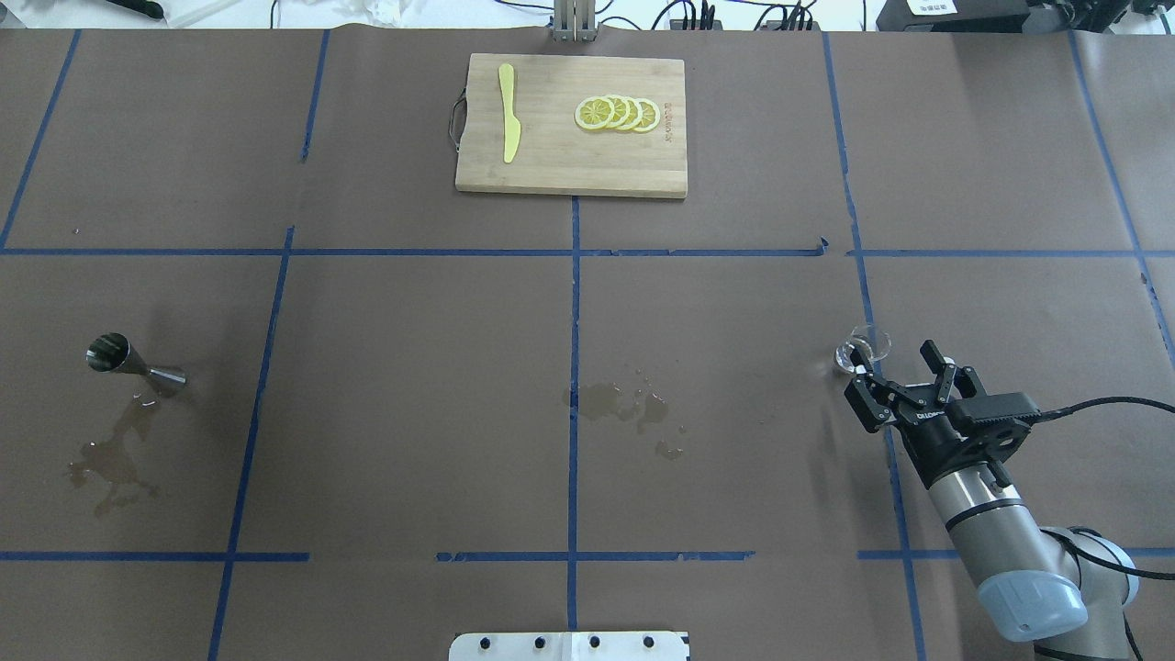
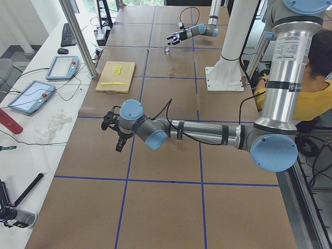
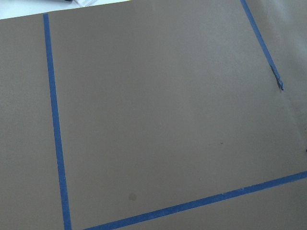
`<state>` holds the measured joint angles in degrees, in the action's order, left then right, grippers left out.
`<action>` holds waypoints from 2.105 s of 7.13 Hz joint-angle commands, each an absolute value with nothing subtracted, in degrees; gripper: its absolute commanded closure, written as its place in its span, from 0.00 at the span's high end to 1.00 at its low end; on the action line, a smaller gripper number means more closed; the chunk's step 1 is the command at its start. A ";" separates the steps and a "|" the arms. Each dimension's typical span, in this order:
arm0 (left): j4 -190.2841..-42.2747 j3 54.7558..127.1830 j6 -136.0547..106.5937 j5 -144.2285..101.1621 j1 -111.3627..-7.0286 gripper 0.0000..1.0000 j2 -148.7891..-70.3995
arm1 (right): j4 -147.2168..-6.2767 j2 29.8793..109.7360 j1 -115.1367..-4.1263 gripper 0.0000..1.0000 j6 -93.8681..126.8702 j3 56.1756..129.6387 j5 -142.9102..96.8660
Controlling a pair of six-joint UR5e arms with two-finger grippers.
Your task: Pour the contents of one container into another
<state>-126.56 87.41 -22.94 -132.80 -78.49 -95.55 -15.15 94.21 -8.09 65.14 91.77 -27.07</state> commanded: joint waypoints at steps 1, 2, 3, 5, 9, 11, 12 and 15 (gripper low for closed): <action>-126.56 89.11 -22.94 -132.80 -78.49 1.00 -94.14 | -14.85 97.54 -8.00 1.00 64.95 96.31 -27.51; -126.82 90.17 -22.33 -132.72 -78.49 1.00 -92.91 | -14.85 101.21 -8.00 1.00 64.60 99.98 -28.29; -127.96 90.00 -22.06 -132.71 -78.49 1.00 -92.73 | -14.94 102.47 -8.26 1.00 64.25 102.02 -29.95; -130.07 89.39 -21.10 -132.01 -78.49 1.00 -92.38 | -14.94 103.18 -13.32 1.00 63.99 102.30 -37.74; -129.73 88.07 -6.95 -126.21 -78.57 1.00 -91.05 | -16.51 102.40 -39.22 1.00 53.03 99.42 -70.40; -126.24 87.19 -6.68 -127.00 -80.14 1.00 -91.32 | -20.88 98.47 -55.89 1.00 41.64 93.99 -94.69; -120.90 87.36 -6.16 -129.61 -81.64 1.00 -91.49 | -25.62 95.57 -65.99 1.00 35.83 90.47 -109.89; -105.61 90.67 -2.37 -135.52 -85.17 1.00 -91.67 | -50.54 93.69 -82.67 1.00 14.30 86.57 -132.58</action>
<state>-112.28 88.31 -2.96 -133.66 -84.44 -91.68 -39.44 94.03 -76.60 22.92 87.06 -124.64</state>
